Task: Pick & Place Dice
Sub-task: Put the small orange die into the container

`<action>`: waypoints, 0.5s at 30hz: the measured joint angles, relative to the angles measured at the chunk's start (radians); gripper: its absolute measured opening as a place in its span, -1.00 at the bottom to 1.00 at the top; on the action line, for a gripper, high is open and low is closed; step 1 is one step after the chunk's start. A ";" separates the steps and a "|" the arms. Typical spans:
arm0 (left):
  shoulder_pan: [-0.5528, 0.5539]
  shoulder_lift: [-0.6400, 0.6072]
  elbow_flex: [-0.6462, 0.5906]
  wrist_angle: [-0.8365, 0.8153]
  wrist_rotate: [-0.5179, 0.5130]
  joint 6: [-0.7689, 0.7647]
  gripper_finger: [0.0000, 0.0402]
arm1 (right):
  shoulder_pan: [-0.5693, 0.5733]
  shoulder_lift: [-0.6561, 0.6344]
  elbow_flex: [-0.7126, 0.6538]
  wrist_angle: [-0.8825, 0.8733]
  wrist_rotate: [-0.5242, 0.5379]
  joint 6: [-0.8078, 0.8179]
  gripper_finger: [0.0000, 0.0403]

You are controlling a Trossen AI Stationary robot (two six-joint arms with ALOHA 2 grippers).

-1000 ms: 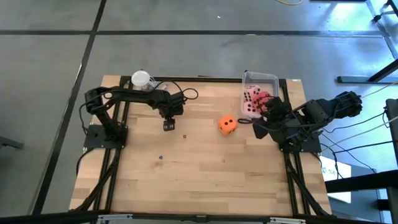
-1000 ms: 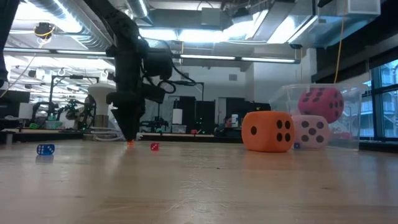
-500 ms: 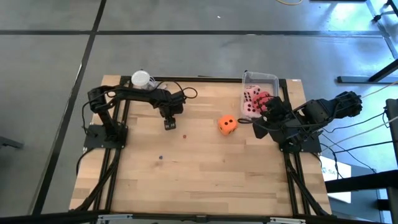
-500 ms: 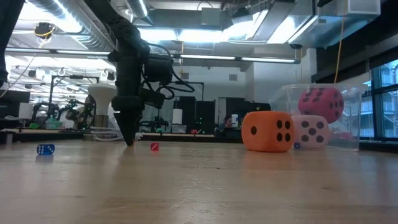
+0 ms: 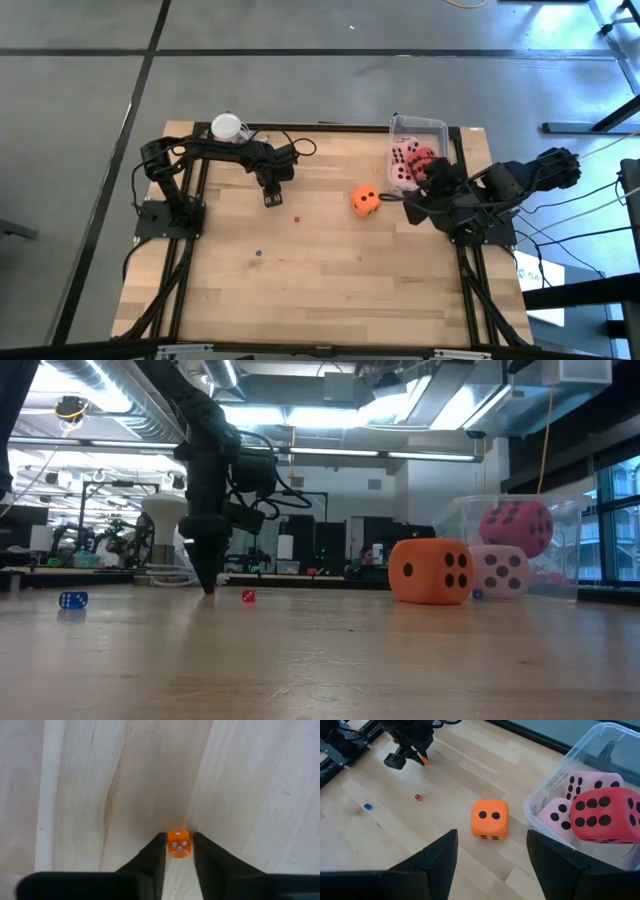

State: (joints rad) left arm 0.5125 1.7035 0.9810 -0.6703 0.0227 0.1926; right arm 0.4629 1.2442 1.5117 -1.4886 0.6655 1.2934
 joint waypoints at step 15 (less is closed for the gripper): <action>0.001 -0.014 -0.002 -0.044 0.066 -0.066 -0.95 | 0.052 0.012 0.000 0.004 0.050 0.011 0.16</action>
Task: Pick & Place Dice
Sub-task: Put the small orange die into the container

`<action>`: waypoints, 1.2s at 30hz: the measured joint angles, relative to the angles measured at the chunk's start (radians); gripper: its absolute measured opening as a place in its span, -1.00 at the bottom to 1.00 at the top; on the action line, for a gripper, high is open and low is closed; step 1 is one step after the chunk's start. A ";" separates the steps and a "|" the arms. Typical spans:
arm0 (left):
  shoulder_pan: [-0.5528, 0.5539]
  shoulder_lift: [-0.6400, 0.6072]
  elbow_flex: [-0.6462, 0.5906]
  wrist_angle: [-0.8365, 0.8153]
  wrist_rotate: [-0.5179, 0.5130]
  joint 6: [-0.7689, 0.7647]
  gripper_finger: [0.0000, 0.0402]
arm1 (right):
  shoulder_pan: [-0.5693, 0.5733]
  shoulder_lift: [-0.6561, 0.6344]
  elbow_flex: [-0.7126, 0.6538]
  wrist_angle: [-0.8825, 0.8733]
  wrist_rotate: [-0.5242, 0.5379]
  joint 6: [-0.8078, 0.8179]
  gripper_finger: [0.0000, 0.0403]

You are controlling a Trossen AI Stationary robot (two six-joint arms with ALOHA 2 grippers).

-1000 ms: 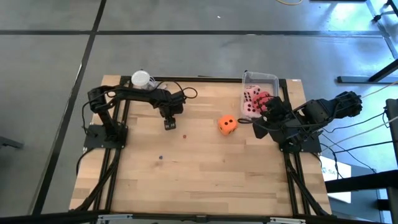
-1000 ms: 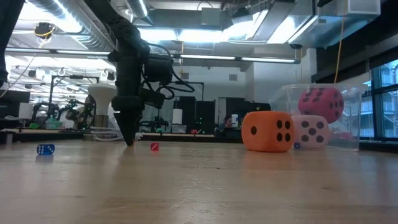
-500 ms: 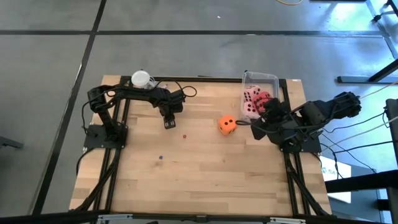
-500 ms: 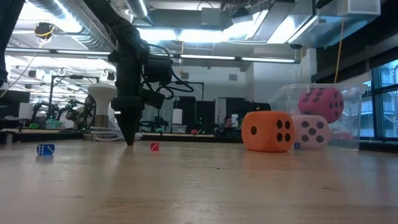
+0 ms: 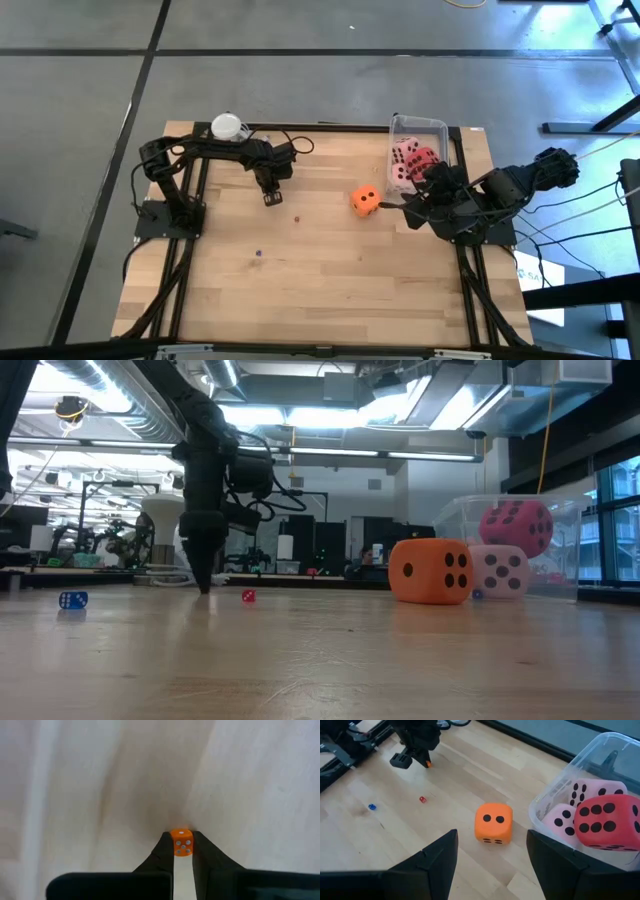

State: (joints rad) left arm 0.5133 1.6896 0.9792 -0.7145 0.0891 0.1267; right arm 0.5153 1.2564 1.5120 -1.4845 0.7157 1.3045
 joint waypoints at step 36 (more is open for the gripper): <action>-0.166 -0.404 -0.062 1.459 0.507 -1.179 -0.95 | -0.008 0.165 0.000 0.915 0.440 -1.541 -0.05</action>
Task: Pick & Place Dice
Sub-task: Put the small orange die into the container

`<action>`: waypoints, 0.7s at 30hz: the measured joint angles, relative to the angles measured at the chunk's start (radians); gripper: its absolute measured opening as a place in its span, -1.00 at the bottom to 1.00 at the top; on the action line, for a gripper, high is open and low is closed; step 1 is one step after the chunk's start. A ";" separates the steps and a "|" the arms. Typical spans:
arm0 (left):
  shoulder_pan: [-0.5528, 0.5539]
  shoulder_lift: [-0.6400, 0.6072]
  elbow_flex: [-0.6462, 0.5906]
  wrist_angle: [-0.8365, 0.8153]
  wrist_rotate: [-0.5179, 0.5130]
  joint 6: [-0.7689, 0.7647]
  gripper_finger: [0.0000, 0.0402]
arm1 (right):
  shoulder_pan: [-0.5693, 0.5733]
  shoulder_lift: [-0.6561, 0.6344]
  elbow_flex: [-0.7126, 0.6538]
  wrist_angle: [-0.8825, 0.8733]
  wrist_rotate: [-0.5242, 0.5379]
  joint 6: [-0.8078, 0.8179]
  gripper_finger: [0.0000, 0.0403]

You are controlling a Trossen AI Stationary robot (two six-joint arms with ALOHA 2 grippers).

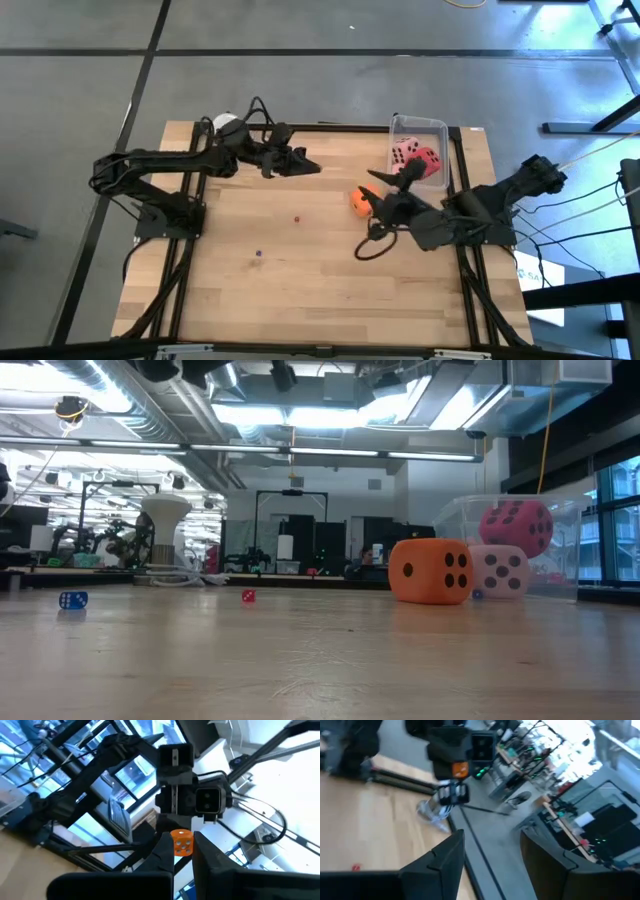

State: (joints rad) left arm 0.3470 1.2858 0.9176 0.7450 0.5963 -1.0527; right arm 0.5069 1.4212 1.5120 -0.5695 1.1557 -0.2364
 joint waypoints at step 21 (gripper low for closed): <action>-0.078 0.000 0.000 0.045 -0.062 0.034 -0.95 | -0.122 0.093 0.000 0.374 -0.259 -0.082 0.31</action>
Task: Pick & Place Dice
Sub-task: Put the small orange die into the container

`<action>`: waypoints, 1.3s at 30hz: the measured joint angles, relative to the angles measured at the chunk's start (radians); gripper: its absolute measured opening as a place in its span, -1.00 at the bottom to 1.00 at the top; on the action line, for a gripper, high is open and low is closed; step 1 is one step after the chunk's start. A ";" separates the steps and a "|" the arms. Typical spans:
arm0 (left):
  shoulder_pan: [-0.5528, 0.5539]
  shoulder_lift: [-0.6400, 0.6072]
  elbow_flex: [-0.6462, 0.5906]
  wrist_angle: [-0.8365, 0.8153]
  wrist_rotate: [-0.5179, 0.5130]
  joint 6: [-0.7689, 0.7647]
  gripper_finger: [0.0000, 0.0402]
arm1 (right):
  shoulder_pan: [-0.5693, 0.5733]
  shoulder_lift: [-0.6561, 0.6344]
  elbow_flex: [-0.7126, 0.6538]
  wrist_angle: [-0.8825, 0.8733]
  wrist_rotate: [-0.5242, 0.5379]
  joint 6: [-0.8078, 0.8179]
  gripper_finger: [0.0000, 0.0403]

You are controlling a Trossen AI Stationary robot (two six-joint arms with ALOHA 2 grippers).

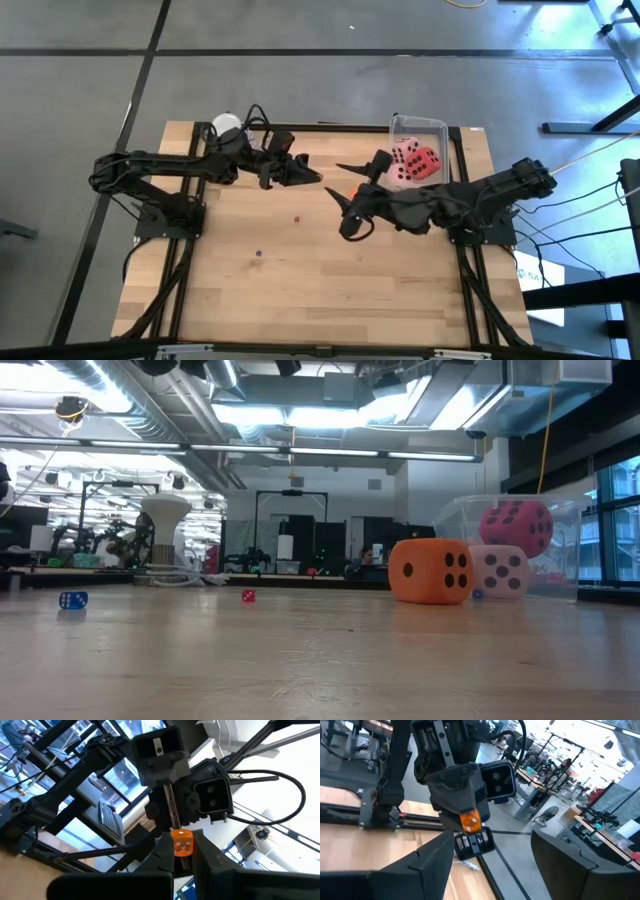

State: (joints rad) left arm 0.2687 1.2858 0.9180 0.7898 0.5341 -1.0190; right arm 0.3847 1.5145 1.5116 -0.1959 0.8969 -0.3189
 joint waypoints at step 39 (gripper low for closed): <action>-0.001 0.000 0.001 -0.001 -0.008 -0.018 -0.95 | -0.067 0.038 0.000 0.080 -0.180 -0.006 0.00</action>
State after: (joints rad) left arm 0.2679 1.2858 0.9192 0.7891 0.5259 -1.0368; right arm 0.3173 1.5520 1.5116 -0.1155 0.7166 -0.3247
